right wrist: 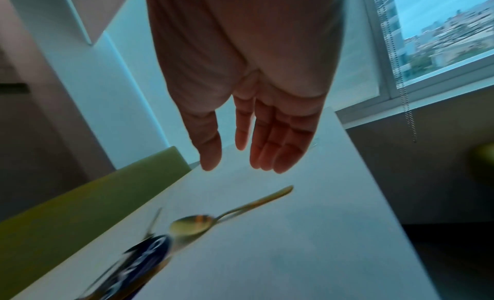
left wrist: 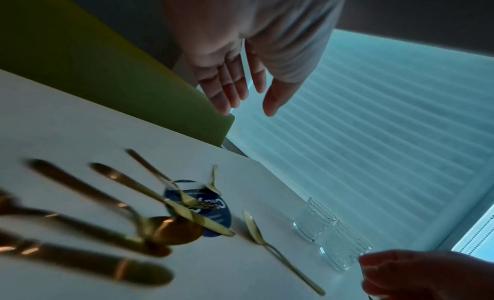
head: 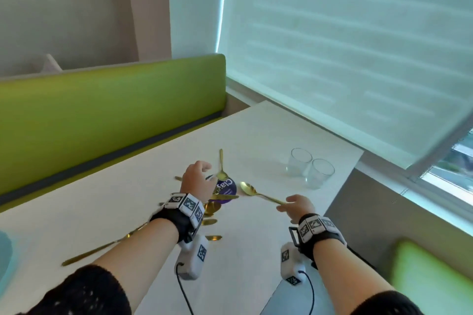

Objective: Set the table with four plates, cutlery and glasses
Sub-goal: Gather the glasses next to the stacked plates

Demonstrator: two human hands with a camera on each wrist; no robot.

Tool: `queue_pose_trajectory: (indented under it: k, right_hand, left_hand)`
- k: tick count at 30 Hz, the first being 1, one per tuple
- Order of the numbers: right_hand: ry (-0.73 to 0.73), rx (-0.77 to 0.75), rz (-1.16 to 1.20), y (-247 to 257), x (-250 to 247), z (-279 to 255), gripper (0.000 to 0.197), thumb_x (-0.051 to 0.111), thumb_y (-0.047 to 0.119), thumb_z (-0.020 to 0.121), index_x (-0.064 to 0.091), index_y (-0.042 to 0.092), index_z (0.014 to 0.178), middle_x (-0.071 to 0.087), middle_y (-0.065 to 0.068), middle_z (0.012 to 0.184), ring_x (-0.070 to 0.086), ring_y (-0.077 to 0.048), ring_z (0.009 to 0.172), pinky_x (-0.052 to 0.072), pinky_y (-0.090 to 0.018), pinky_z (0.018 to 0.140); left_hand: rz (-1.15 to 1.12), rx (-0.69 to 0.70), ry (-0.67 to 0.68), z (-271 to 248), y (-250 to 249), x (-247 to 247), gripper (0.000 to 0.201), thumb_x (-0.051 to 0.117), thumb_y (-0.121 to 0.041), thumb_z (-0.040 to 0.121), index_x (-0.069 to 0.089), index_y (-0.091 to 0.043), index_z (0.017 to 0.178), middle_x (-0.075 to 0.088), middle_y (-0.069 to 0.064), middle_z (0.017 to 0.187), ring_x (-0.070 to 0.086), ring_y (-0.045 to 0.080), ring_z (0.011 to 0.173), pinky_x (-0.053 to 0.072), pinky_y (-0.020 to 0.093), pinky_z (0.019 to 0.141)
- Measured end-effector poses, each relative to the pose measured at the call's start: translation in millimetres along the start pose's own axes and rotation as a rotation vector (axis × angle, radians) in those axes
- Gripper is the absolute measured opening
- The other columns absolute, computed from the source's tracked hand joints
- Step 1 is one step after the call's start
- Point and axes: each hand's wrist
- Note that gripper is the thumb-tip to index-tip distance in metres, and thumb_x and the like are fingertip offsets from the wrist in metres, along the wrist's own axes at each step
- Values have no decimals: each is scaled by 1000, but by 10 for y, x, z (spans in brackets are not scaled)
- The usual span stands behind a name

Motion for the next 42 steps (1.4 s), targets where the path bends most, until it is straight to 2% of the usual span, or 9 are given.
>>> queue_pose_trajectory:
  k: [4,13,15,19,23,26,31,35,42]
  right_hand:
    - [-36,85,-38,-273,-401,592,56,71,22,80,53,6,130,56,-13,132,52,-28,123,46,-41,101]
    - [-171,250,197,-634,-820,1537,75,77,22,74,40,11,139,55,-14,129,55,-31,117,50,-44,97]
    - [-180,249,250,-663,-844,1673,81,79,22,71,37,13,140,57,-15,127,57,-31,115,49,-42,97]
    - [-167,186,272,-645,-864,1851,87,81,19,70,32,14,142,53,-11,134,50,-27,125,40,-32,101]
    - [-178,135,289,-630,-809,1945,85,82,17,67,36,13,137,53,-8,132,50,-26,123,40,-28,97]
    - [-200,117,304,-651,-767,2004,88,85,21,64,36,12,137,54,-7,131,51,-25,123,40,-26,96]
    - [-226,80,314,-720,-729,2070,88,85,25,62,38,16,136,58,-5,126,55,-23,116,41,-22,89]
    - [-240,42,275,-743,-720,2119,82,86,26,61,43,19,131,59,-3,123,56,-21,114,42,-25,93]
    - [-254,51,263,-712,-698,1940,66,80,27,64,45,20,119,53,1,104,52,-18,95,40,-23,80]
  left_hand:
    - [13,-9,57,452,-315,534,36,62,-13,84,55,-7,119,57,9,124,55,24,114,41,28,96]
    - [55,-17,285,1145,-693,1804,46,64,-16,82,49,-6,125,55,9,124,56,25,111,40,26,95]
    - [70,-7,341,1244,-759,2034,49,65,-18,82,47,-7,126,55,9,124,56,24,110,41,25,94]
    - [71,-34,439,1386,-880,2434,61,69,-23,79,41,-9,131,51,7,128,54,22,114,41,25,94]
    - [40,-79,506,1444,-954,2785,83,78,-27,72,33,-10,139,45,7,139,49,22,125,40,30,105]
    - [12,-103,510,1510,-991,2979,97,83,-28,66,26,-10,143,40,7,146,44,22,132,36,29,107]
    - [-26,-119,489,1555,-1032,3184,107,85,-27,63,20,-14,147,38,7,149,39,23,136,32,27,109]
    - [-100,-96,434,1530,-1018,3275,97,87,-24,60,34,-16,140,49,2,141,50,20,127,37,23,102]
    - [-151,-107,401,1345,-905,3106,85,86,-21,60,43,-16,133,54,1,136,54,18,121,39,20,97]
Point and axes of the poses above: each hand's wrist, its own z-axis towards the middle knuckle, its own x-axis out of the palm, y = z × x
